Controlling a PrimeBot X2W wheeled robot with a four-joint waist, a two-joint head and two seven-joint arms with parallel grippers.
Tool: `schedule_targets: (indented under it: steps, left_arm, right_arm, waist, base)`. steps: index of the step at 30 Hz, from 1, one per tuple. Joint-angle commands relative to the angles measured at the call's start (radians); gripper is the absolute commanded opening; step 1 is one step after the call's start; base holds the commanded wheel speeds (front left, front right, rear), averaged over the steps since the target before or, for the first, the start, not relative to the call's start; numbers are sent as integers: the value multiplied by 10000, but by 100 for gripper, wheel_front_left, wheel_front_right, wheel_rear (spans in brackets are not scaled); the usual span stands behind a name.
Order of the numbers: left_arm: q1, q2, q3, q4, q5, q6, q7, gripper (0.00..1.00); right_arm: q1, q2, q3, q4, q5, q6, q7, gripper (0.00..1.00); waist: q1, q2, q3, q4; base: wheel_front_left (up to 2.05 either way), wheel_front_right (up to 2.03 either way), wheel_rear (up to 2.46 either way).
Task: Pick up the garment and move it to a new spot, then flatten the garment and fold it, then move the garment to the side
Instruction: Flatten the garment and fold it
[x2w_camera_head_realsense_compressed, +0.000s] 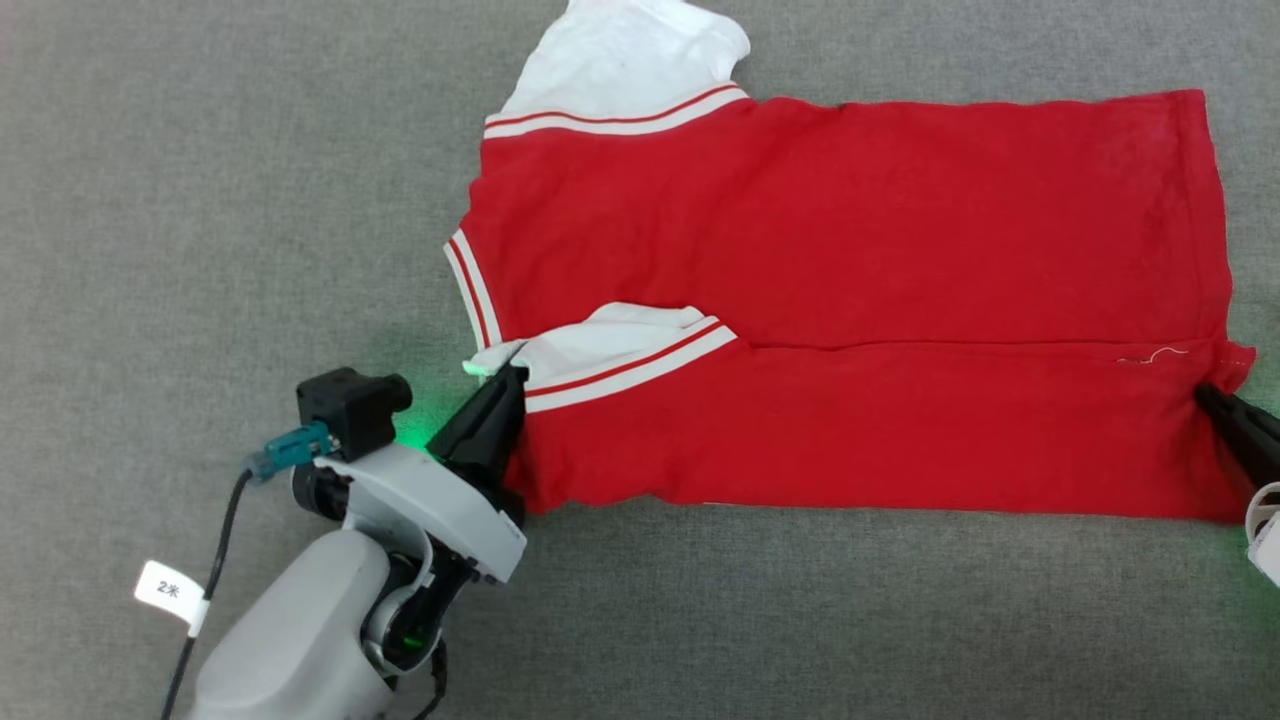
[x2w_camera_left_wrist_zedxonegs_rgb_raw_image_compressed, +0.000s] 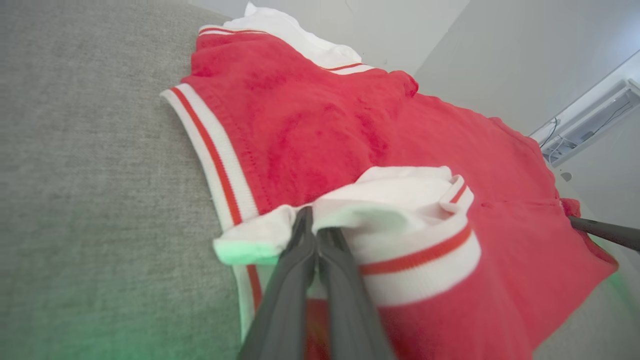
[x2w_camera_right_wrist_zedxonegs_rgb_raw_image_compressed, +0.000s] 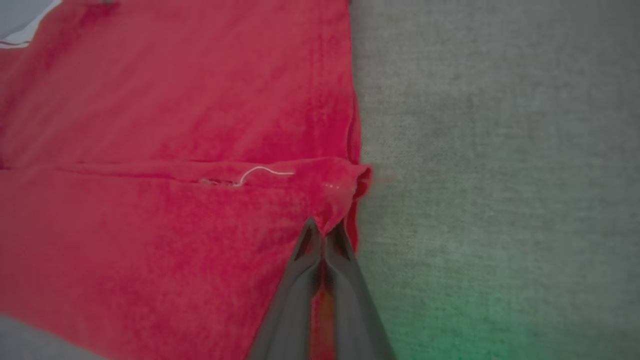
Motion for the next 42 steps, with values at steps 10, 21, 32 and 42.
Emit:
schedule_targets:
  steps: [10,21,32,42]
  left_arm:
    - [-236,1123,-170,-344,644,257,767,100]
    - [-918,2780,-882,-2698,-291,1281,6455,100]
    - [-1289,3005,-954,-3162,-2358,2007,10108,100]
    - [-1325,2509,-1200,-2083,-2922,1632,10655,69]
  right_arm:
    - [-11,44,435,211,-3,-16,-853,100]
    - [283,153,-47,-80,-130,-16,-909,100]
    - [122,415,-1,-282,-192,-16,-885,100]
    - [-115,246,182,-195,-79,-16,-866,100]
  waist:
    - [0,0,-1010,95]
    - [0,0,-1574,102]
    - [0,0,-958,-445]
    - [0,0,-630,-846]
  base:
    - [0,0,0]
    - [0,0,0]
    - [0,0,0]
    - [0,0,0]
